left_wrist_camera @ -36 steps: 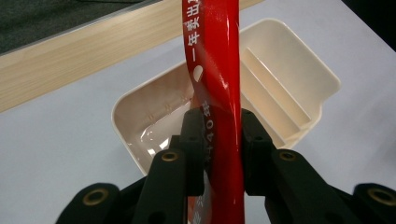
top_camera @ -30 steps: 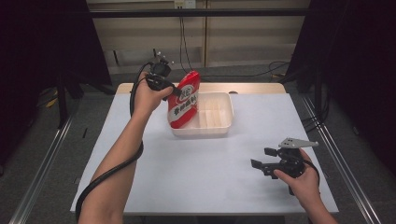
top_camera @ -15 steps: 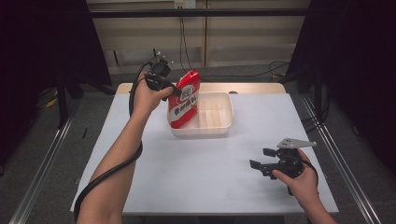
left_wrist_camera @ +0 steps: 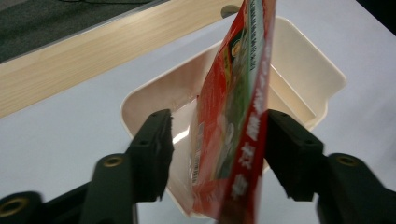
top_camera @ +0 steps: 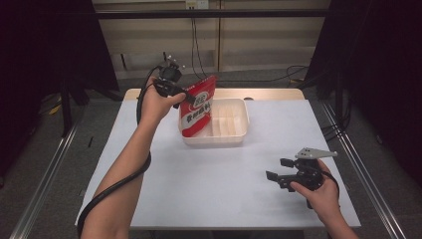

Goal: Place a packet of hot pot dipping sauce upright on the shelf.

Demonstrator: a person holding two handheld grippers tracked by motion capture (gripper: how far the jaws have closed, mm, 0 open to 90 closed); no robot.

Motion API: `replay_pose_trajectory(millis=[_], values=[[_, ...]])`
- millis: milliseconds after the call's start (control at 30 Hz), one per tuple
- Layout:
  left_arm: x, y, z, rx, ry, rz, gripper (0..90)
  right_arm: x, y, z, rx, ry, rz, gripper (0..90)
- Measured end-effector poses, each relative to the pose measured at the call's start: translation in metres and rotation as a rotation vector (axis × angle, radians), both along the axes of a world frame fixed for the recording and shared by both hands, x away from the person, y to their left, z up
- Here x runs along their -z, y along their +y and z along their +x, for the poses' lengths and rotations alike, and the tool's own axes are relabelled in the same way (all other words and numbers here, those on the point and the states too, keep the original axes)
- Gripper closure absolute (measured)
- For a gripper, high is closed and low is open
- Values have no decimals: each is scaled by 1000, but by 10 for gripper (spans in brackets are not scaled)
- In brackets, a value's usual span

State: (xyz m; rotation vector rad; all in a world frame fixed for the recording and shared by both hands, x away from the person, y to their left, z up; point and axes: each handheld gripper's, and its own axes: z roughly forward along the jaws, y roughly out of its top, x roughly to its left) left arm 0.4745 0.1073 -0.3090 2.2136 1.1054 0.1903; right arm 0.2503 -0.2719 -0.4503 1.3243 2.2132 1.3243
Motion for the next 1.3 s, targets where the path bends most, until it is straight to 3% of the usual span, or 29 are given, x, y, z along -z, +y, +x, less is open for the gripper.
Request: replay_pose_trajectory(millis=[133,367,733,967,1200,1267,1300], values=[[2,1,-2,0,2,-17,238,0,0,0,-1,-1,-1,184],[7,4,-9,9,-14,-17,131,0,0,-1,1,0,-3,184],[15,13,-27,24,-26,-23,97,-1,0,-2,3,-4,-4,184],[23,19,-36,15,-24,-58,87,-1,0,-2,3,-4,-5,184],[28,27,-43,27,-27,-51,84,-1,1,-2,-4,-1,-1,184],[31,28,-45,6,-27,-68,85,-1,1,-2,-4,-1,-2,184],[31,30,-46,23,-27,-55,84,-1,1,-2,-2,1,-1,184]])
